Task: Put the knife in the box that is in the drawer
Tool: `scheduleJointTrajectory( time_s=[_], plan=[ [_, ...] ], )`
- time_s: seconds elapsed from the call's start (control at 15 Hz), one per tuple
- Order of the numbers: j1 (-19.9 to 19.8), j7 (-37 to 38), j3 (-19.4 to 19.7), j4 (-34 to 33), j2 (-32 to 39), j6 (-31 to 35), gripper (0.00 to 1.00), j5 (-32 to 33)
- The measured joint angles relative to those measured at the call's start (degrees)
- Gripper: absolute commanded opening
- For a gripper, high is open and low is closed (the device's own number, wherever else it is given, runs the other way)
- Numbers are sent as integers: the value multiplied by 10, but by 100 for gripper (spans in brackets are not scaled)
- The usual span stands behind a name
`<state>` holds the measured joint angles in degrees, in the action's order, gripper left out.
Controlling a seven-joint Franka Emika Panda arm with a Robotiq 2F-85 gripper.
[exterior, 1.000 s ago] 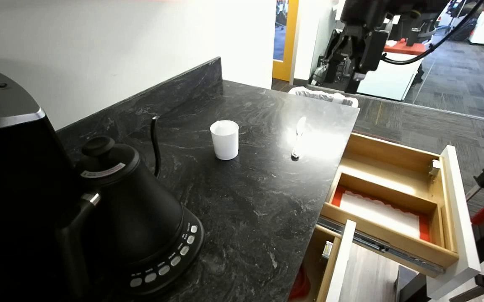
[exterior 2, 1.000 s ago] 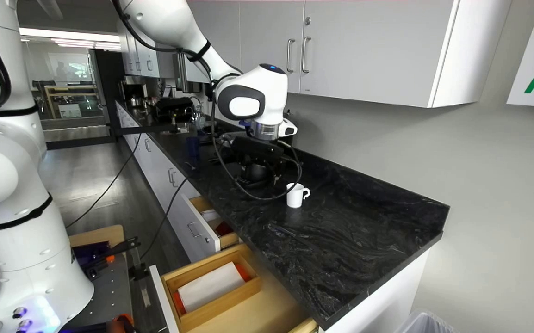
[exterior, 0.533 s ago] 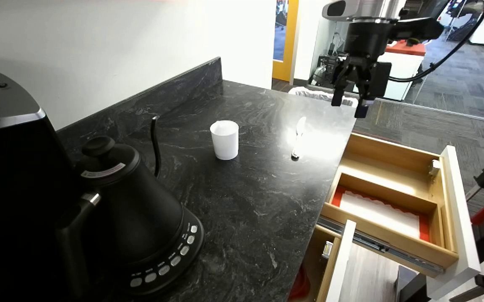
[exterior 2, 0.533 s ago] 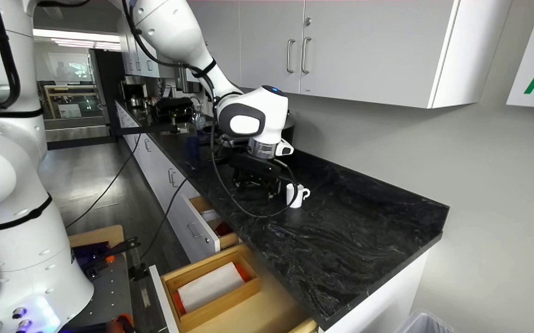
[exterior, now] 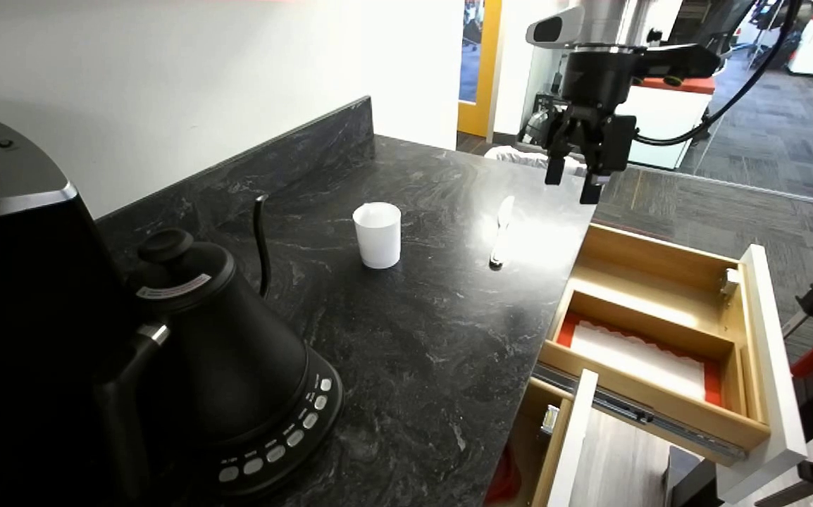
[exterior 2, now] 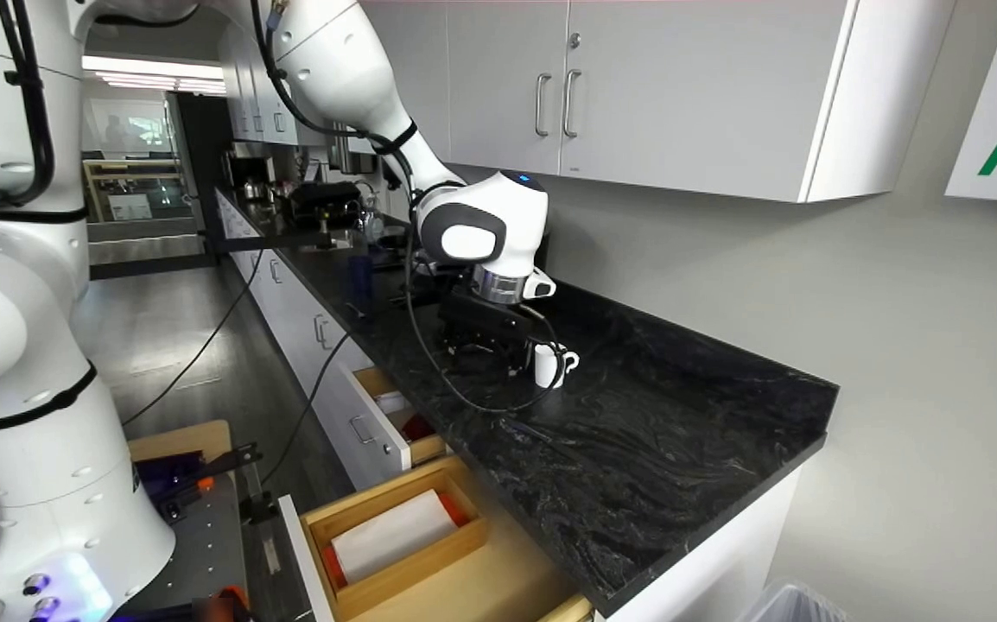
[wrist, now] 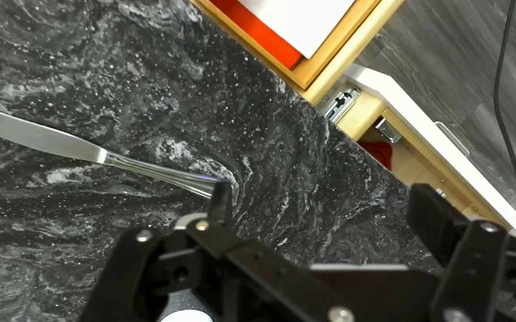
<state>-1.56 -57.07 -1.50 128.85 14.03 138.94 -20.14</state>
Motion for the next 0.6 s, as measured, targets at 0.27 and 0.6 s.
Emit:
scheduleJointTrajectory(
  time_s=[0.27, 0.6],
  plan=[
    [0, 0, -1, 0, 1, 0, 100, 0],
    [-1, 10, -8, 0, 21, 5, 100, 0]
  ],
)
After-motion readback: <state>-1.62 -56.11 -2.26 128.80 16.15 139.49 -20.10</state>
